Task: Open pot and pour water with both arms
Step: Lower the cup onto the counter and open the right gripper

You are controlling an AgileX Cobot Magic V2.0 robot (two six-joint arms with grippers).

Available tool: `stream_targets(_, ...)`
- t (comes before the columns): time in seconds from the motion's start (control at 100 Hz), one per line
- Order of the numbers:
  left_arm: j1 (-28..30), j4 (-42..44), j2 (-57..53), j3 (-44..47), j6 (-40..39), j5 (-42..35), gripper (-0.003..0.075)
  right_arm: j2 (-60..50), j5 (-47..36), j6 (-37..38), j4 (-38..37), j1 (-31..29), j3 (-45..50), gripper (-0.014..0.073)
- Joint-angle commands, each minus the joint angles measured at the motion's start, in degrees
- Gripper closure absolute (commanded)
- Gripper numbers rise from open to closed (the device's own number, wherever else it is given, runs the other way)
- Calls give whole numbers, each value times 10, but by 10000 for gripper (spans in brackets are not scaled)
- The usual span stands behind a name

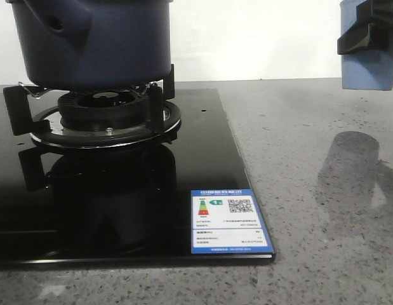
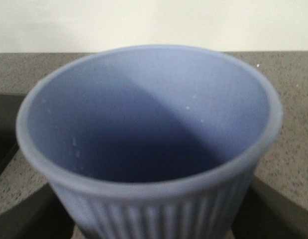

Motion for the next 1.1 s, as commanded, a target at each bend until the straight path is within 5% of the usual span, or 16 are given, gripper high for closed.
stream_targets(0.0,1,-17,-18,-24,1,-34,375,2,-58,-17,20,-15,-33,212)
stream_targets(0.69,1,-17,-18,-24,1,-30,375,47,-135,-43,32,-21,-39,212)
stream_targets(0.9,1,-17,-18,-24,1,-25,375,54,-166,-154,133,-21,-32,212)
stream_targets(1.09,1,-17,-18,-24,1,-25,375,65,-211,-162,138,-21,-32,212)
